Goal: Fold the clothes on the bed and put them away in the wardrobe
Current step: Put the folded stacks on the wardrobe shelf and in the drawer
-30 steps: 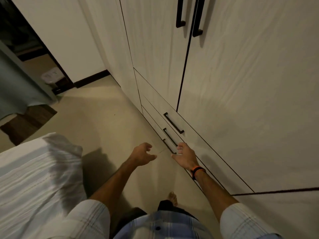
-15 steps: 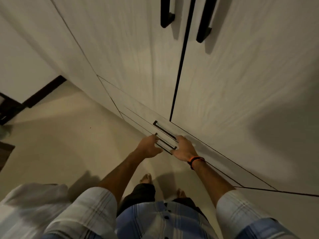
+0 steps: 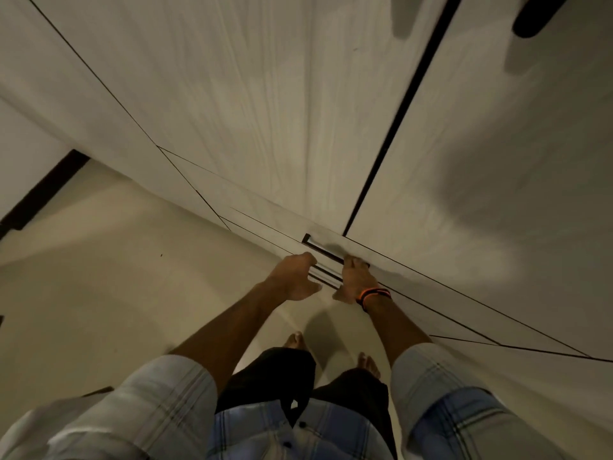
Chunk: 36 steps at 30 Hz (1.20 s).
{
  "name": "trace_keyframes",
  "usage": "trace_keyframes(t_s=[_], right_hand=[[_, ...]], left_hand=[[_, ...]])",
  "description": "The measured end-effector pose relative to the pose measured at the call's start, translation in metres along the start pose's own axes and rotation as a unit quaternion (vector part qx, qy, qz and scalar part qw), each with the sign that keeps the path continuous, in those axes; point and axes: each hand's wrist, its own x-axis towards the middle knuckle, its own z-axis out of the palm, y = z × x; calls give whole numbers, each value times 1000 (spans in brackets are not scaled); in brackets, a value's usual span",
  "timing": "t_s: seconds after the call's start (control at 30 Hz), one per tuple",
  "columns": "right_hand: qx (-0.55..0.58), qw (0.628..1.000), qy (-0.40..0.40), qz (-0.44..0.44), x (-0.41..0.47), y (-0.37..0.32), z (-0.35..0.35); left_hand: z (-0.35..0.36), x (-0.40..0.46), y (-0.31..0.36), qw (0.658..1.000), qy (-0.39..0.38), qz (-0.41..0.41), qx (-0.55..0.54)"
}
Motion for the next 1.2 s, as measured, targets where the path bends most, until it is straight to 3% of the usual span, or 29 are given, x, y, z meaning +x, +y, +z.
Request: trace_keyframes(t_s=[0.4,0.6,0.8,1.03,1.13,1.2], right_hand=[[5,1000,15,14,-7,-18,29],[-16,999,-30,-8,-18,-15,33],[-36,996,-64,-56,-47,-17,63],[-54,992,-15,-111,-89,1,79],[-20,994,35,-100,-111,2,75],[-5,993,71,-97,-133,8,68]], left_hand=[[4,-11,-12,998,-15,-11,-56],[12,-12,-1,986,1,-59,-155],[22,-38,10,990,113,-46,72],[27,-58,2,983,147,-51,94],[19,-60,3,973,175,-7,154],[20,-64,12,972,142,23,188]])
